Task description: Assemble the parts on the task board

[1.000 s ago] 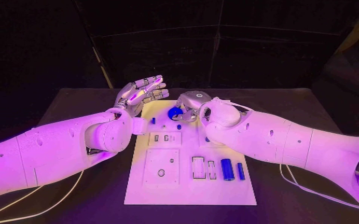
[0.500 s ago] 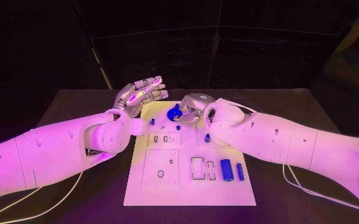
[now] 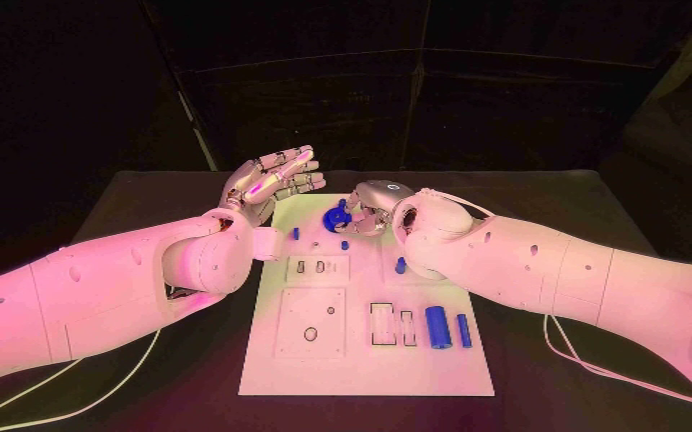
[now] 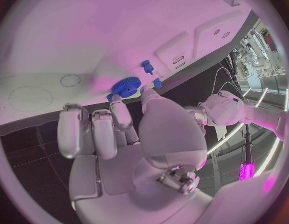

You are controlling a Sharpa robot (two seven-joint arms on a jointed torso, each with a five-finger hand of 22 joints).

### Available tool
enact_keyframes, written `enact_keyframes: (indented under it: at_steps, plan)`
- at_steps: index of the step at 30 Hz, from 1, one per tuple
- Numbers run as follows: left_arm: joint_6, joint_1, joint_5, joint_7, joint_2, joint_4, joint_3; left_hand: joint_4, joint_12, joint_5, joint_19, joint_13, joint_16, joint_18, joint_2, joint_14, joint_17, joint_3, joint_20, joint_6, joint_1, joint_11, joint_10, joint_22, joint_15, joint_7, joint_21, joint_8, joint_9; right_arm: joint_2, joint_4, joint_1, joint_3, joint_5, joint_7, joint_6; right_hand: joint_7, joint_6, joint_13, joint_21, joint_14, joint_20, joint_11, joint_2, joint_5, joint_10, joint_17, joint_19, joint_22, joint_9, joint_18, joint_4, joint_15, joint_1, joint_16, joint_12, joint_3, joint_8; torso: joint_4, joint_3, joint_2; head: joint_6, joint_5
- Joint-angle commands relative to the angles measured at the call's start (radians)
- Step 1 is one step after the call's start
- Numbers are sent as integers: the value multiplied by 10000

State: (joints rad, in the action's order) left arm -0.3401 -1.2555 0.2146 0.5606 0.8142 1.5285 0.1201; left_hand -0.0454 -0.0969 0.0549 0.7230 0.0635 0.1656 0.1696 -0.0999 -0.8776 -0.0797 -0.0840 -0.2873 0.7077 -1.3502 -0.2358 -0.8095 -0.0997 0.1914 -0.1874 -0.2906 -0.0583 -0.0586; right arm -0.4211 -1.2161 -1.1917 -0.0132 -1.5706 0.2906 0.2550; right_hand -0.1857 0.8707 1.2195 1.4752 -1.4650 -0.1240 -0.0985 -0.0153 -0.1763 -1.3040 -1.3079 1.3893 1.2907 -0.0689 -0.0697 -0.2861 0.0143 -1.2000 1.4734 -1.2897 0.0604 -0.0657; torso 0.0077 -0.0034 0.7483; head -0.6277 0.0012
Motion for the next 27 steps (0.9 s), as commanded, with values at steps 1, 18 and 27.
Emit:
enact_keyframes:
  at_steps: [1, 18, 27]
  plan:
    - [135, -19, -23, 34, 7, 16, -10, 75, -35, 34, 69, -1, 11, 11, -92, -31, 15, -7, 1, -67, -37, 10, -30, 9, 9, -927, 1, -12, 6, -64, -42, -3, -8, 107, 67, 165, 21, -72, -6, 18, -577, -55, 13, 84, -62, -4, -211, 4, -13, 7, 96, -3, 51, -46, 39, -7, -46, 47, -9, -8, -2, 9, -19]
    - [140, -17, -23, 56, 102, -27, -9, 75, -35, 34, 69, -1, 11, 11, -92, -31, 15, -7, 1, -67, -37, 10, -30, 9, 9, -927, 1, -12, 6, -1308, -1106, -4, -13, 1791, -1751, 2726, 18, 134, -183, -108, -490, -64, 13, 156, -922, 190, 139, -227, -336, -6, 27, 142, 55, -597, -132, 177, -428, 2, -33, -13, -11, 70, -32]
    - [153, -13, -23, 58, 157, -119, -7, 90, -34, 33, 70, -1, 9, 11, -95, -29, 17, -3, 1, -53, -43, 9, -27, 12, 10, -928, 2, -13, 5, -3117, -1615, -45, -13, 4580, -2551, 1362, 116, 460, -237, -187, -496, 7, 108, -102, -489, 248, 147, -330, -478, -33, 0, 776, -27, -1581, -170, 243, -679, -63, -85, -29, -37, 108, -139]
